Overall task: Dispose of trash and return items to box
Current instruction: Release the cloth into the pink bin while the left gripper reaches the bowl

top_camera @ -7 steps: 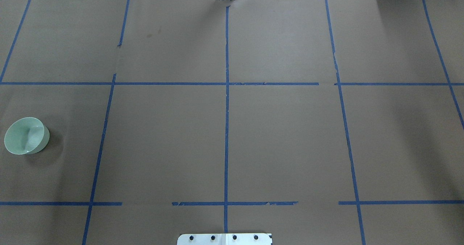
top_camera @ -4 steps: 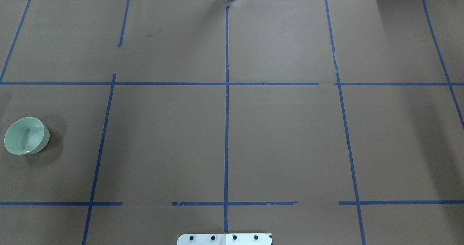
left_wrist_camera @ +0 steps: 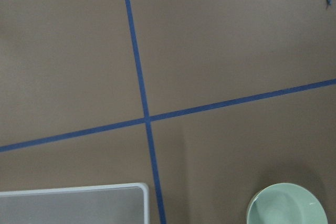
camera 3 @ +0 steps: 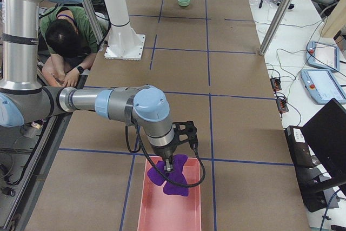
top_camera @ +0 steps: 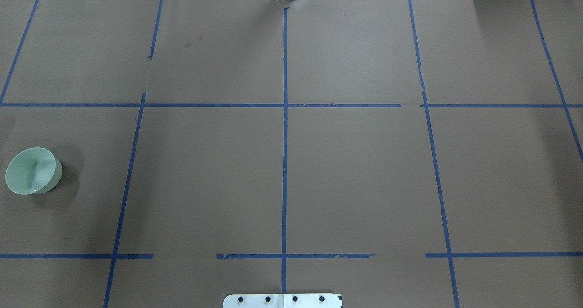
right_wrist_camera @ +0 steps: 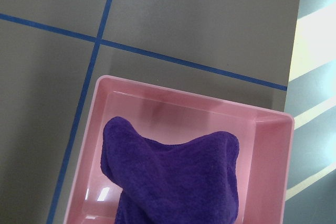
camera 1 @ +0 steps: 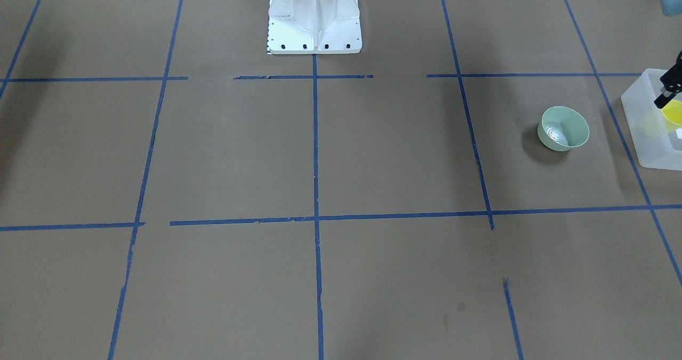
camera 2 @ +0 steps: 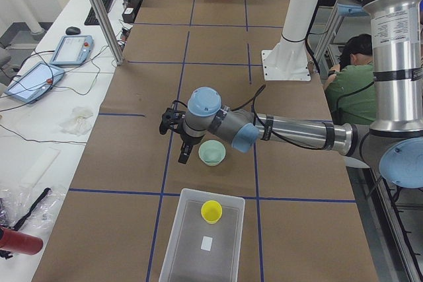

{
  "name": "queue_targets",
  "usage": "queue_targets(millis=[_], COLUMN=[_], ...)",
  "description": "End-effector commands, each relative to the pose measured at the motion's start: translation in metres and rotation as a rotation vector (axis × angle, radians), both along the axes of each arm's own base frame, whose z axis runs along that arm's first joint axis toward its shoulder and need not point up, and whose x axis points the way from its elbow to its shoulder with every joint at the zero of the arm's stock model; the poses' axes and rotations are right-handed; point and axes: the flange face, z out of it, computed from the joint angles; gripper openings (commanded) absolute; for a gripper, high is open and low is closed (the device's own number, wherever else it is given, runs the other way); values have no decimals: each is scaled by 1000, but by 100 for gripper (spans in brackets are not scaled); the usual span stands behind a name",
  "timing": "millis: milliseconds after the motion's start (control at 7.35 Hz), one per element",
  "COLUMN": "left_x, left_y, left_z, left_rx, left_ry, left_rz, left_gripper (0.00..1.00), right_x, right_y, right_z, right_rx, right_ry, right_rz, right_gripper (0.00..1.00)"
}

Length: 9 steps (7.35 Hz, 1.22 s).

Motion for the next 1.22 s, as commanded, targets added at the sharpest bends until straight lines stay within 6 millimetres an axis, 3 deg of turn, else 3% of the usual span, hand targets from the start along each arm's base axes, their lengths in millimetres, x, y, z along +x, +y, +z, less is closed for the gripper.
queue_targets(millis=[0, 136, 272, 408, 817, 953, 1089], left_x=[34, 41, 57, 84, 123, 141, 146], left_y=[23, 25, 26, 28, 41, 46, 51], left_z=[25, 27, 28, 34, 79, 90, 98], left_rx=[-21, -31, -55, -75, -99, -115, -105], left_ry=[58, 58, 47, 8, -4, 3, 9], left_rz=[4, 15, 20, 24, 17, 14, 26], left_gripper=[100, 100, 100, 100, 99, 98, 96], right_x=[0, 1, 0, 0, -3, -7, -18], right_y=[3, 4, 5, 3, -6, -4, -5], right_z=[29, 31, 33, 29, 0, -16, -43], right_rx=[9, 5, -9, -7, -15, -57, -93], right_ry=[16, 17, 11, 7, -70, -111, -157], right_rz=[2, 3, 13, 24, 117, 154, 175], right_gripper=[0, 83, 100, 100, 100, 100, 100])
